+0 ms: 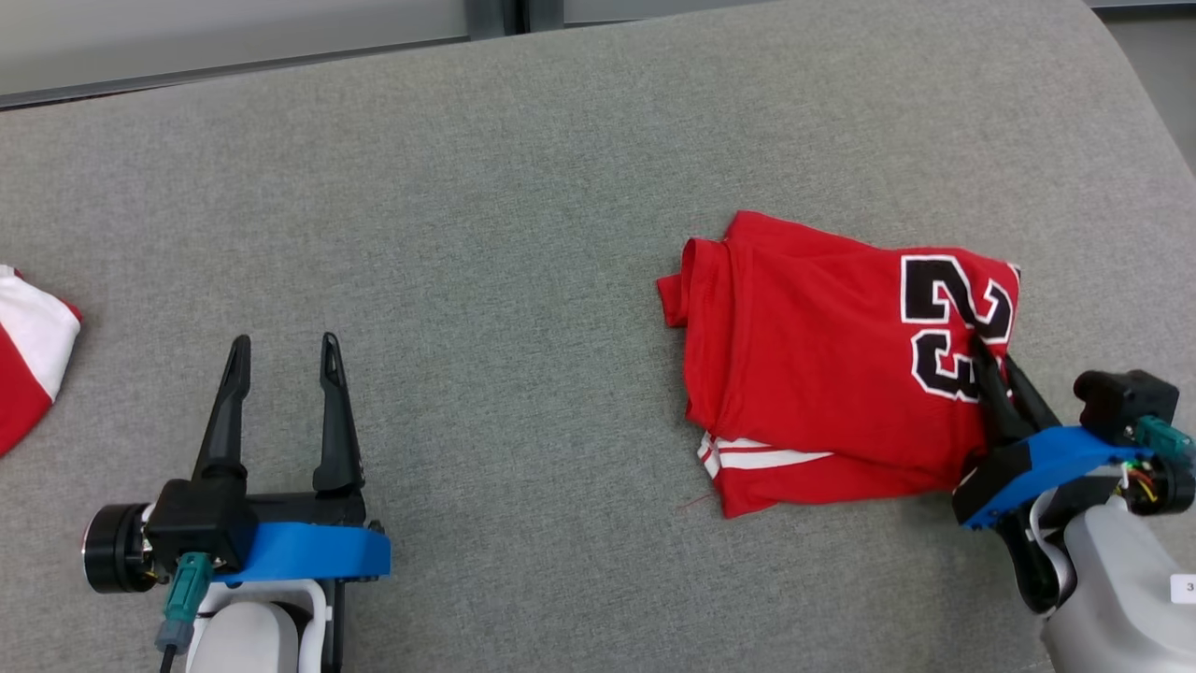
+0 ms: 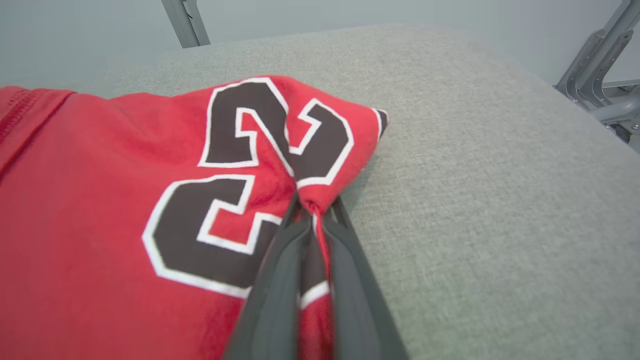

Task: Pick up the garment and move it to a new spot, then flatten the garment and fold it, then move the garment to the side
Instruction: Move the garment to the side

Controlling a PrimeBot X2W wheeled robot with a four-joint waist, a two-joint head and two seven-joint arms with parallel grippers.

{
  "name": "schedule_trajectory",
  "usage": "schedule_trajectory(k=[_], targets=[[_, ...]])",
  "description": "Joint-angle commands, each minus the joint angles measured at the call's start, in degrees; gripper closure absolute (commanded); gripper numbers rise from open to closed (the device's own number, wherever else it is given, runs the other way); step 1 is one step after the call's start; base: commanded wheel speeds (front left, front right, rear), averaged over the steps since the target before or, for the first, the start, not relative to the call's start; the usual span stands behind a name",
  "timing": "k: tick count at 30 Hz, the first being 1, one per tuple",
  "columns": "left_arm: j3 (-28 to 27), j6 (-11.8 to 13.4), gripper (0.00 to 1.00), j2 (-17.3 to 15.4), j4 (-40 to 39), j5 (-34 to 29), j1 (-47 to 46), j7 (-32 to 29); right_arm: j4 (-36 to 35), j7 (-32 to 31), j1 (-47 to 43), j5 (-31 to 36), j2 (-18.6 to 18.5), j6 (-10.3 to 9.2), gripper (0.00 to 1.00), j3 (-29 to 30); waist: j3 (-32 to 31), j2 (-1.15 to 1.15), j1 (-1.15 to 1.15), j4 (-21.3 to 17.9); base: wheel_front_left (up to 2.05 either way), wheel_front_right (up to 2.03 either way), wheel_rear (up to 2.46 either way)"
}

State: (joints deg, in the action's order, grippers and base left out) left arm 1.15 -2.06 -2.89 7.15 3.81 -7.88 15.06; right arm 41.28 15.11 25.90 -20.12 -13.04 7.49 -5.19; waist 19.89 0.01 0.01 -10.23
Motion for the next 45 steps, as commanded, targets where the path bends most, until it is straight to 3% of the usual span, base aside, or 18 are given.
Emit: schedule_trajectory(k=[1,7,12,17,28,37,38,39,40,45], targets=[[0.0,-0.2,0.00,0.0,-0.3,-0.5,-0.9,0.1,-0.7,0.0,1.5,0.5,0.0,0.01,1.00,0.2,0.2,-0.01,-0.01,0.2,0.00,0.00,0.00],[-0.4,-0.4,0.00,0.0,-1.5,-0.9,-2.0,0.1,-2.4,0.0,6.6,3.3,-1.7,0.01,1.00,-2.6,1.8,-0.01,-0.01,1.3,0.00,0.00,0.00],[-0.8,-0.6,0.00,-0.3,-3.0,-1.8,-3.5,0.1,-0.7,0.0,14.8,4.5,-5.4,0.01,1.00,-5.0,5.0,-0.01,-0.01,2.6,0.00,0.00,0.00],[-1.3,-0.8,0.00,-1.1,-5.2,-2.5,-5.1,0.1,3.2,0.0,23.5,5.3,-10.0,0.01,1.00,-6.4,8.5,-0.01,-0.01,3.3,0.00,0.00,0.00],[-1.3,-0.4,0.00,-2.0,-8.8,-3.6,-7.0,0.1,14.9,0.0,34.7,6.1,-19.2,0.00,1.00,-3.1,13.8,-0.01,-0.01,3.8,0.00,0.00,0.00],[-1.5,0.4,0.00,-2.7,-10.0,-3.9,-6.9,0.1,17.8,0.0,38.1,8.0,-20.0,0.00,1.00,-3.2,15.5,-0.01,-0.01,2.3,0.00,0.00,0.00],[-1.4,0.4,0.00,-2.7,-10.0,-3.8,-7.0,0.1,18.1,0.0,38.3,8.1,-19.9,0.00,0.97,-3.1,15.5,-0.01,-0.01,2.3,0.00,0.00,0.00],[-1.3,0.5,0.00,-2.7,-9.9,-3.8,-7.2,0.1,18.2,0.0,38.5,8.4,-20.0,0.00,0.53,-3.0,15.6,-0.01,-0.01,2.3,0.00,0.00,0.00],[-1.2,0.5,0.00,-2.7,-9.7,-3.8,-7.3,0.1,18.2,0.0,38.6,8.6,-20.0,0.00,0.00,-2.8,15.5,-0.01,-0.01,2.4,0.00,0.00,0.00],[-1.3,0.6,0.00,-2.6,-8.9,-3.1,-6.5,0.1,16.8,0.0,37.5,9.5,-19.6,0.00,0.00,-0.1,13.4,-0.01,-0.01,2.7,0.00,0.00,0.00]])
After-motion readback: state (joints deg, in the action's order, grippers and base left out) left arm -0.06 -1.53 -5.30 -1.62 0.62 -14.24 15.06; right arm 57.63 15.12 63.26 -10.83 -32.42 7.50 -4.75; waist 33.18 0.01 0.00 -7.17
